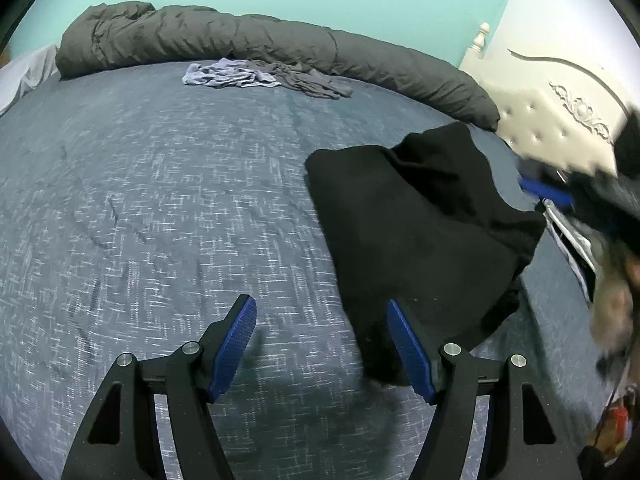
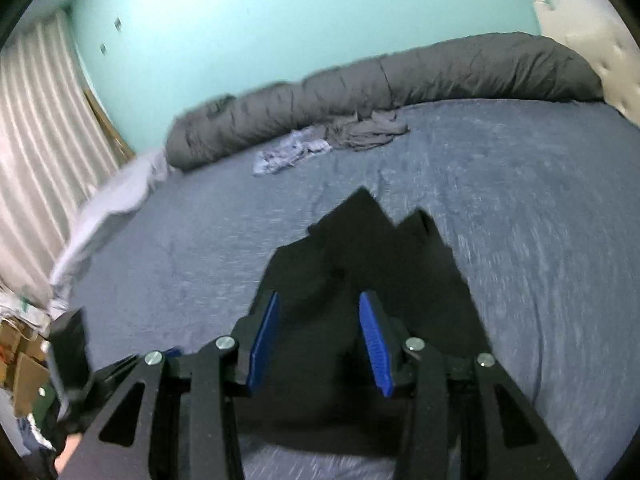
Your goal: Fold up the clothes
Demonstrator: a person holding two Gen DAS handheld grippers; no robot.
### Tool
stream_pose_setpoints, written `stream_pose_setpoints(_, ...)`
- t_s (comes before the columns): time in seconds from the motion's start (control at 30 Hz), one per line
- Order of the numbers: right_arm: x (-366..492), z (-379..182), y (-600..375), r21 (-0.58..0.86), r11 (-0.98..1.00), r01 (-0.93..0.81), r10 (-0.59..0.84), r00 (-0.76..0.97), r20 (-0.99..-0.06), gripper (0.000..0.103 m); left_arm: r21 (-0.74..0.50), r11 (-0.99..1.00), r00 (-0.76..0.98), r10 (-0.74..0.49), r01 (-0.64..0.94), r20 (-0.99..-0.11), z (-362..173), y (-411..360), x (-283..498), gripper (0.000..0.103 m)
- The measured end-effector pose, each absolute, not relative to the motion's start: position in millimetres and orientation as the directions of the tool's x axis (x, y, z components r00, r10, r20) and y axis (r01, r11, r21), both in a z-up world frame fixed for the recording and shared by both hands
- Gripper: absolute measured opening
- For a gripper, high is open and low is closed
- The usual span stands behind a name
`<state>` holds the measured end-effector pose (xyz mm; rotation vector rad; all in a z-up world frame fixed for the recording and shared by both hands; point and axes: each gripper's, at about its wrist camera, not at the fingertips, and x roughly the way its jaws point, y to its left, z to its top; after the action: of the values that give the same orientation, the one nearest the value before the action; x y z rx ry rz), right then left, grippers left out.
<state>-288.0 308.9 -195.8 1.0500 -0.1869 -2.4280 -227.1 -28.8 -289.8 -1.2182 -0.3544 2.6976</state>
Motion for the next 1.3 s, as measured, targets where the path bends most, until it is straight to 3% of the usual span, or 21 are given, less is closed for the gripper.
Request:
stream_pose_setpoints(0.13, -328.5, -194.3, 282.1, 0.206, -0.890, 0.407, -0.422, -0.564, -0.710, 0.041, -0.305, -0.952, -0.652, 0.254, -0.037, -0.714, -291.9, -33.5, -228.4, 0.072)
stream_pose_setpoints(0.3, -366.4, -224.4, 282.0, 0.115, -0.923, 0.368, -0.304, -0.512, -0.803, 0.012, -0.299, -0.953, -0.648, 0.256, -0.045, -0.717, -292.4, -32.4, -228.5, 0.072)
stream_pose_setpoints(0.4, -381.6, -251.2, 317.2, 0.150, -0.959, 0.241, -0.252, -0.478, -0.842, 0.002, -0.296, -0.954, -0.648, 0.254, -0.046, -0.718, -292.6, -32.8, -229.0, 0.072)
stream_pose_setpoints(0.5, -388.8, -278.1, 352.3, 0.193, -0.974, 0.123, -0.228, -0.438, -0.869, 0.001, -0.295, -0.954, -0.649, 0.253, -0.045, -0.717, -292.8, -32.3, -229.8, 0.072)
stream_pose_setpoints(0.67, -373.5, -250.0, 361.8, 0.189, -0.973, 0.131, -0.230, -0.538, -0.811, 0.002, -0.292, -0.956, -0.649, 0.249, -0.043, -0.719, -293.8, -28.4, -229.6, 0.072)
stream_pose_setpoints(0.8, -362.4, -220.0, 339.1, 0.262, -0.923, 0.283, -0.381, -0.560, -0.736, 0.002, -0.282, -0.958, -0.645, 0.248, -0.052, -0.723, -295.1, -23.8, -229.5, 0.072)
stream_pose_setpoints(0.9, -357.1, -217.4, 305.1, 0.245, -0.881, 0.405, -0.437, -0.500, -0.748, 0.002, -0.277, -0.959, -0.645, 0.248, -0.059, -0.723, -295.4, -22.0, -229.9, 0.072)
stream_pose_setpoints(0.97, -357.4, -228.9, 284.7, 0.200, -0.873, 0.445, -0.414, -0.459, -0.786, 0.002, -0.275, -0.959, -0.642, 0.250, -0.062, -0.725, -295.7, -21.5, -230.2, 0.072)
stream_pose_setpoints(1.1, -366.8, -263.8, 292.5, 0.084, -0.936, 0.341, -0.244, -0.460, -0.854, 0.000, -0.281, -0.958, -0.642, 0.252, -0.059, -0.724, -296.3, -23.4, -229.8, 0.072)
stream_pose_setpoints(1.17, -369.3, -274.7, 313.0, 0.161, -0.952, 0.261, -0.267, -0.449, -0.853, 0.000, -0.286, -0.957, -0.643, 0.255, -0.058, -0.722, -295.7, -24.9, -229.9, 0.072)
stream_pose_setpoints(1.3, -359.0, -270.4, 313.3, 0.117, -0.961, 0.252, -0.233, -0.500, -0.834, 0.000, -0.291, -0.955, -0.645, 0.257, -0.057, -0.720, -295.0, -25.8, -229.5, 0.072)
